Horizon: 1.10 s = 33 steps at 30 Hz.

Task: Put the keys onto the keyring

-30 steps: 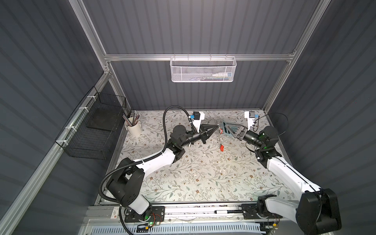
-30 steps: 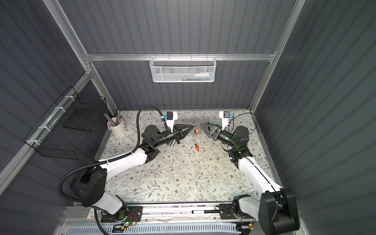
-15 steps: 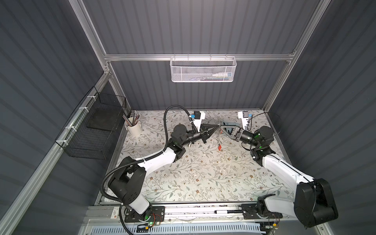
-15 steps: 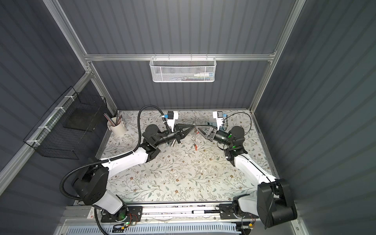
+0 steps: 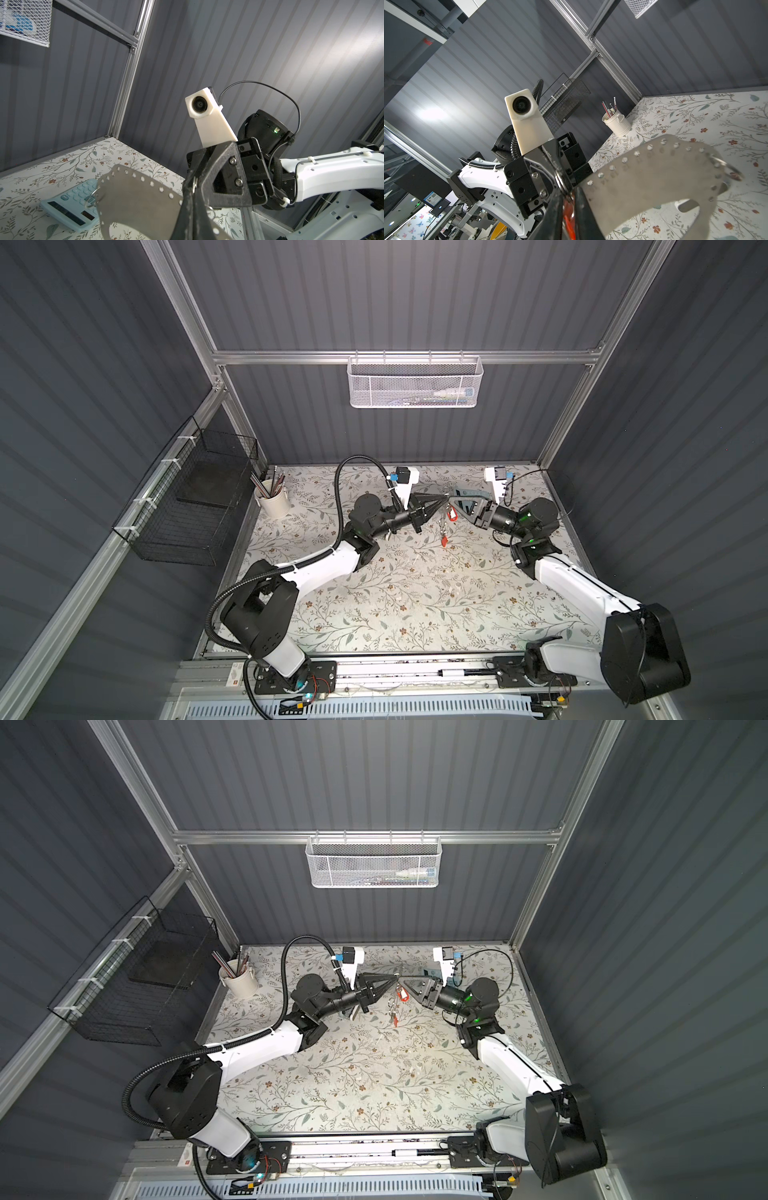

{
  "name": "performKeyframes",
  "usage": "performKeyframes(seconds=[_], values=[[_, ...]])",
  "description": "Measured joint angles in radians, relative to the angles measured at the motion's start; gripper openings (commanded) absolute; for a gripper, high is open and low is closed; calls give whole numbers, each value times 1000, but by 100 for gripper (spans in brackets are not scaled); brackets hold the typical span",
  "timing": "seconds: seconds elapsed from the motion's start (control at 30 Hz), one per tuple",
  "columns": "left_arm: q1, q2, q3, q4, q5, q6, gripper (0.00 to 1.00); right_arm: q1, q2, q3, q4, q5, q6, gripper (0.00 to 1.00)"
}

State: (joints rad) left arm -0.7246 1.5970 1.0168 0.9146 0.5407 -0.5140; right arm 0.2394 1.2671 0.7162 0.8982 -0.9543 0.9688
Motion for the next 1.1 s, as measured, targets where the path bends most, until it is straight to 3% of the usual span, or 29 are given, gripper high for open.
performKeyframes(seconds=[0.1,0.27,0.47,0.57,0.77,0.93,1.1], values=[[0,0,0,6,2,-5,0,0,0,0,0,1,-4,1],[0,0,0,5,3,-5,0,1,0,0,-6,8,-12,0],[7,-52,0,-140,11,85,22,4,-13,-2,-58,-8,-82,0],[29,-124,0,-277,27,161,36,4,-29,-2,-77,-42,-155,0],[59,-275,74,-699,51,444,47,6,-76,0,-222,-109,-361,0],[60,-296,232,-1057,51,679,46,23,-105,37,-418,-119,-549,0],[59,-235,408,-1290,56,793,40,52,-124,58,-547,-115,-682,0]])
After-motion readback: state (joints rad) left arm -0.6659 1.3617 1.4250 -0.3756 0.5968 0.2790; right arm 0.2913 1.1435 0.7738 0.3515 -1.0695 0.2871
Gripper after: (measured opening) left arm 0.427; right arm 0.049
